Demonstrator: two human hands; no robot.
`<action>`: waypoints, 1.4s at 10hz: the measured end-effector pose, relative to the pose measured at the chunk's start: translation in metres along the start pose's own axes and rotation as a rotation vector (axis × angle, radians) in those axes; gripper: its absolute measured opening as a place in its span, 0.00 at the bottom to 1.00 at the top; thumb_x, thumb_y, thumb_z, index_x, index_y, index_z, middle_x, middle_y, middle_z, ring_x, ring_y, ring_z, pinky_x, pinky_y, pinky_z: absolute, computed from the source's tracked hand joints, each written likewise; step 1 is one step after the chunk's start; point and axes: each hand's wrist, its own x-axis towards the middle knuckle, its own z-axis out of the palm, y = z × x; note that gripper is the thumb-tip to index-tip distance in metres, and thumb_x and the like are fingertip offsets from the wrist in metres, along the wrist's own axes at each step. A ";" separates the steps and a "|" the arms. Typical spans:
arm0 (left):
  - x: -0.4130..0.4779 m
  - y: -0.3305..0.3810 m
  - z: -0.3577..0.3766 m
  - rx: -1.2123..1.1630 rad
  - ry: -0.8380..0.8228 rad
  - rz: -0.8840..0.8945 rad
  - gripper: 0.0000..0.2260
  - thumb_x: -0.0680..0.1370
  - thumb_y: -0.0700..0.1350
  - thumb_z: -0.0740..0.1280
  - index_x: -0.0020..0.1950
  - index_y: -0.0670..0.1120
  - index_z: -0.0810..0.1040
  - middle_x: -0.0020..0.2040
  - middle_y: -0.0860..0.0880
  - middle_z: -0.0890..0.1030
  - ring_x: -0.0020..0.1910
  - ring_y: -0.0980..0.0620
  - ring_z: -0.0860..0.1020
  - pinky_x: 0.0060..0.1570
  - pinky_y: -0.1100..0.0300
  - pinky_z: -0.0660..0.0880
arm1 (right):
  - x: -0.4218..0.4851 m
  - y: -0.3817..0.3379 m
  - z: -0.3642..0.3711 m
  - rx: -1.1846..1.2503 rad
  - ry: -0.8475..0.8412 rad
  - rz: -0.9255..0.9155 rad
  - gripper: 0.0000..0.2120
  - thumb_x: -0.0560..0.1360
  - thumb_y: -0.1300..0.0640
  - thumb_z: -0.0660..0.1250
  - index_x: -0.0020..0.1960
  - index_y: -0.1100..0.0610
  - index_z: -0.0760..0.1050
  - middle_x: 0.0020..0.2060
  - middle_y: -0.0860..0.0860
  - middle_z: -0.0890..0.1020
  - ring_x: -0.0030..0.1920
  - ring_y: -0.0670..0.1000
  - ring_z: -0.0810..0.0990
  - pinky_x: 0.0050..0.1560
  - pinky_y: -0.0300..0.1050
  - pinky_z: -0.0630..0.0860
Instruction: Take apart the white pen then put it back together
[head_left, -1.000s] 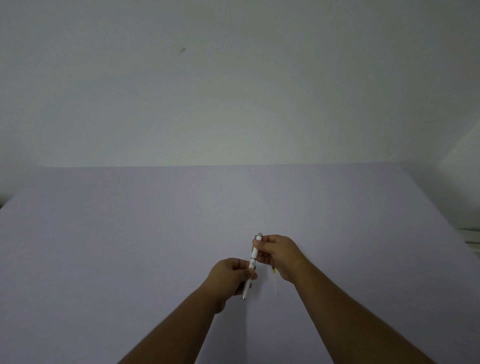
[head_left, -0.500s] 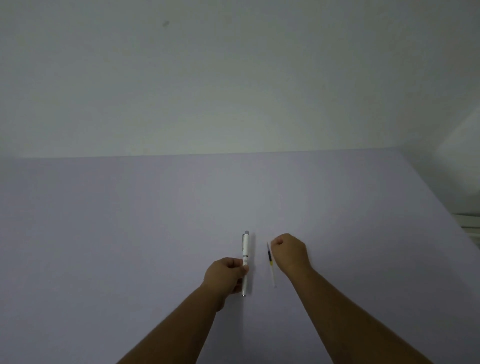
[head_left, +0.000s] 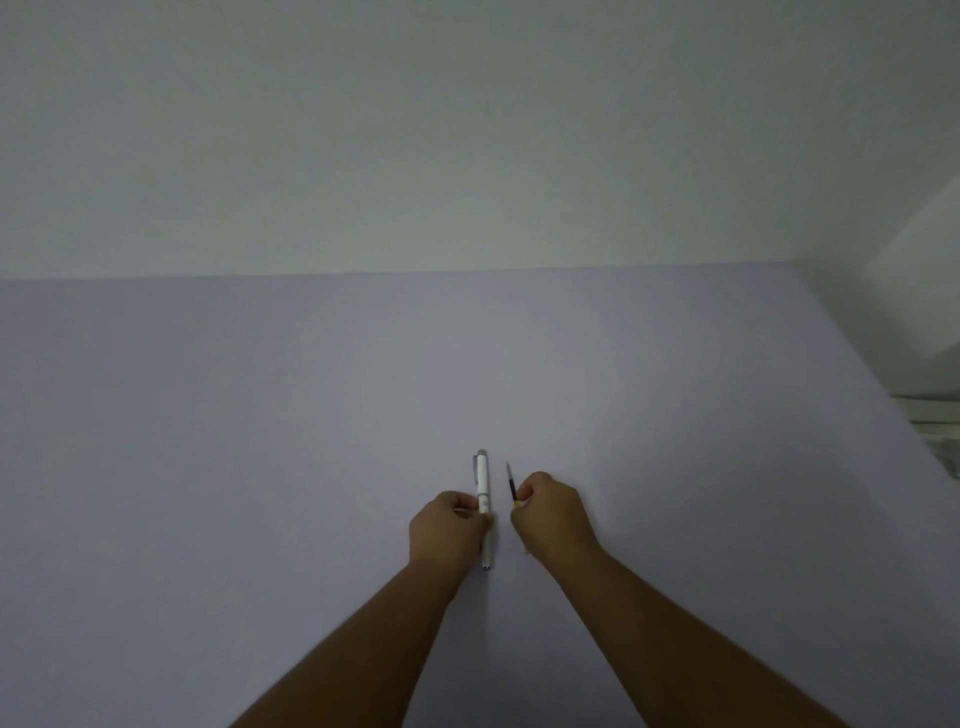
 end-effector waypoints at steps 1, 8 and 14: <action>0.002 0.000 0.002 0.021 0.021 0.010 0.07 0.74 0.43 0.71 0.51 0.45 0.80 0.46 0.47 0.84 0.47 0.48 0.82 0.54 0.54 0.80 | -0.001 0.000 0.004 -0.003 -0.010 -0.008 0.11 0.73 0.64 0.63 0.54 0.60 0.76 0.52 0.57 0.82 0.51 0.57 0.81 0.51 0.48 0.80; 0.005 -0.003 0.006 0.073 0.064 0.029 0.07 0.74 0.45 0.71 0.49 0.44 0.80 0.45 0.47 0.83 0.45 0.49 0.81 0.49 0.57 0.79 | -0.002 0.003 0.011 0.062 -0.005 0.011 0.10 0.72 0.60 0.66 0.53 0.60 0.76 0.50 0.57 0.82 0.49 0.56 0.81 0.47 0.47 0.78; -0.009 0.005 -0.010 0.094 0.082 0.007 0.11 0.78 0.48 0.65 0.57 0.44 0.77 0.48 0.47 0.80 0.45 0.50 0.77 0.50 0.57 0.76 | -0.013 0.000 -0.007 0.004 0.041 0.030 0.12 0.75 0.49 0.62 0.53 0.57 0.75 0.49 0.53 0.81 0.48 0.54 0.80 0.43 0.44 0.74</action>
